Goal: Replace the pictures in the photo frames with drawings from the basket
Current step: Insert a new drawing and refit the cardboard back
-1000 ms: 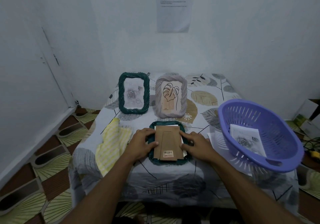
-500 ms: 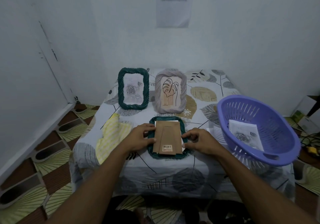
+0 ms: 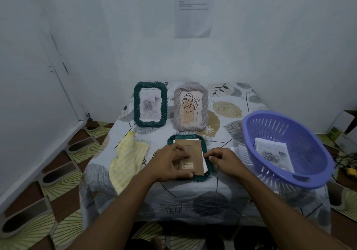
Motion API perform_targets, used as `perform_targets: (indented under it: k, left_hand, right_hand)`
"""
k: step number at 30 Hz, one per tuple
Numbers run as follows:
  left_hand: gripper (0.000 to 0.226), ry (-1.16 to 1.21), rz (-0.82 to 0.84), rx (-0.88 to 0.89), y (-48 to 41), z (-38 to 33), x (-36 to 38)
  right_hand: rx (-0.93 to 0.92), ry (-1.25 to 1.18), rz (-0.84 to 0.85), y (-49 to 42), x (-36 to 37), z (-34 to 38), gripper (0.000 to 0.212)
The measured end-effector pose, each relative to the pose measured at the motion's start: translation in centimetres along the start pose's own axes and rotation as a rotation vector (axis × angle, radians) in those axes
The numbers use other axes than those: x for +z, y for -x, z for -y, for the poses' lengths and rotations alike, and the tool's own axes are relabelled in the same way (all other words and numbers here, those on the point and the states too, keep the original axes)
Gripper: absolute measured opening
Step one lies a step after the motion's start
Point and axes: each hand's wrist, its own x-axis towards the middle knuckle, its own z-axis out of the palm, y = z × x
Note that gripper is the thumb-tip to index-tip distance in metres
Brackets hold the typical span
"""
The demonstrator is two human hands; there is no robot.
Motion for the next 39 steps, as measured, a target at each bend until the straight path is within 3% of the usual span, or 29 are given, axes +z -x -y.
perform_targets:
  k: [6, 10, 22, 33, 39]
  left_hand:
    - [0.044, 0.187, -0.273, 0.063, 0.2, -1.2, -0.3]
    - [0.040, 0.224, -0.397, 0.045, 0.0, -1.7, 0.1]
    - [0.061, 0.154, -0.350, 0.018, 0.4, -1.0, 1.1]
    - [0.055, 0.210, -0.452, 0.019, 0.7, -1.4, 1.5]
    - [0.060, 0.147, -0.394, 0.023, 0.7, -1.7, 1.9]
  right_hand:
    - [-0.013, -0.020, -0.021, 0.0, 0.3, -0.1, 0.017]
    - [-0.014, -0.014, -0.018, 0.1, 0.3, -0.2, 0.022]
    - [-0.009, 0.027, -0.037, 0.1, 0.3, 0.1, 0.022]
    - [-0.010, 0.028, -0.056, 0.3, 0.4, 0.2, 0.019]
    - [-0.013, 0.054, -0.062, 0.4, 0.3, 0.4, 0.020]
